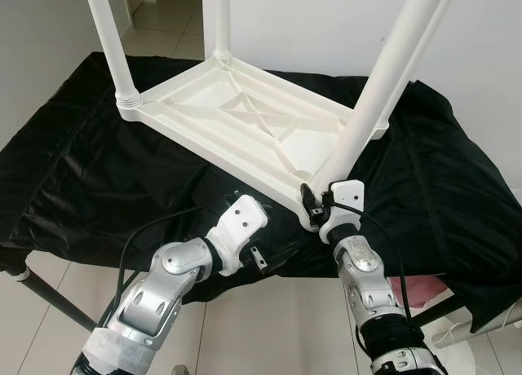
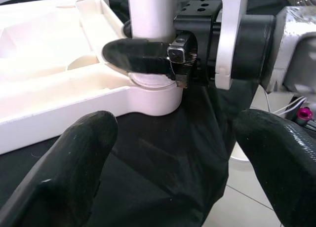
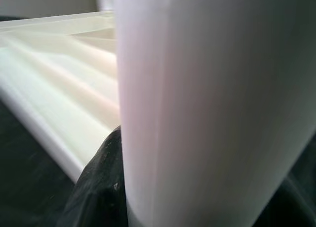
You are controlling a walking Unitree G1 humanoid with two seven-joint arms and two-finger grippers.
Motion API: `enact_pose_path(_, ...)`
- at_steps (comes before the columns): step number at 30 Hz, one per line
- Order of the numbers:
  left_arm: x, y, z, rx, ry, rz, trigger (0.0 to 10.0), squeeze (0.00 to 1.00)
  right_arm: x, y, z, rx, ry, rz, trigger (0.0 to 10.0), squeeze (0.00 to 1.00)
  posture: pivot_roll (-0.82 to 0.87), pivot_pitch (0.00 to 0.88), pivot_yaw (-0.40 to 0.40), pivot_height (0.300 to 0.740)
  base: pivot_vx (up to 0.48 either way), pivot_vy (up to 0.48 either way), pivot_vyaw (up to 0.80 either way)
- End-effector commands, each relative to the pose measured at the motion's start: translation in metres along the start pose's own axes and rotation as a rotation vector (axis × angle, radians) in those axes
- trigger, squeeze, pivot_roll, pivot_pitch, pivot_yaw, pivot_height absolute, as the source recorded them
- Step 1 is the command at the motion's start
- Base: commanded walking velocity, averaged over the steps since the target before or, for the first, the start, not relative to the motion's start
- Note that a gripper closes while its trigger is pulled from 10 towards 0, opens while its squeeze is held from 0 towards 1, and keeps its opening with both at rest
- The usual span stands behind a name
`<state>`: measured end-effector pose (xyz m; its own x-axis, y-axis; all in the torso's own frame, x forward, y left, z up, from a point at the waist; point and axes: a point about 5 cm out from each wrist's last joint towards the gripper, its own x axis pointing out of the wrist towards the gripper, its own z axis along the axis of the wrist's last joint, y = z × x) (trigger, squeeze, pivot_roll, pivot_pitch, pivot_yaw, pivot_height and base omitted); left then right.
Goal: Building children table
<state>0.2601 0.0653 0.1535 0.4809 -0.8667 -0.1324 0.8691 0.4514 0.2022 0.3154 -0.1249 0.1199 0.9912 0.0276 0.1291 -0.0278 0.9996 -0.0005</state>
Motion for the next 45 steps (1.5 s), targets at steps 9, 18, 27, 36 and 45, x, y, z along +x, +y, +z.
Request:
enact_pose_path(9, 0.001, -0.004, -0.003, -0.014, 0.012, -0.006, 10.0, 0.00, -0.008, -0.009, 0.001, 0.025, -0.009, -0.165, 10.0, 0.00, 0.01, 0.067, -0.066, 0.740, 0.000, 0.000, 0.00)
enact_pose_path(18, 0.002, -0.002, -0.002, -0.013, 0.008, 0.007, 10.0, 0.00, -0.008, -0.008, 0.015, 0.051, -0.074, -0.143, 10.0, 1.00, 0.01, 0.064, -0.070, 0.740, 0.000, 0.000, 0.00)
enact_pose_path(27, 0.003, -0.001, -0.002, -0.013, 0.003, 0.014, 10.0, 0.00, -0.006, -0.011, 0.028, 0.011, -0.157, -0.056, 10.0, 1.00, 0.01, 0.057, -0.077, 0.740, 0.000, 0.000, 0.00)
enact_pose_path(36, 0.001, 0.005, 0.001, 0.008, 0.001, 0.026, 10.0, 0.00, -0.004, -0.012, 0.037, -0.011, -0.204, 0.076, 10.0, 0.00, 0.01, 0.037, -0.080, 0.740, 0.000, 0.000, 0.00)
enact_pose_path(45, -0.007, 0.014, 0.000, 0.028, 0.019, 0.047, 10.0, 0.00, -0.004, -0.013, 0.027, -0.002, -0.132, 0.308, 10.0, 0.00, 0.01, 0.029, -0.079, 0.740, 0.000, 0.000, 0.00)
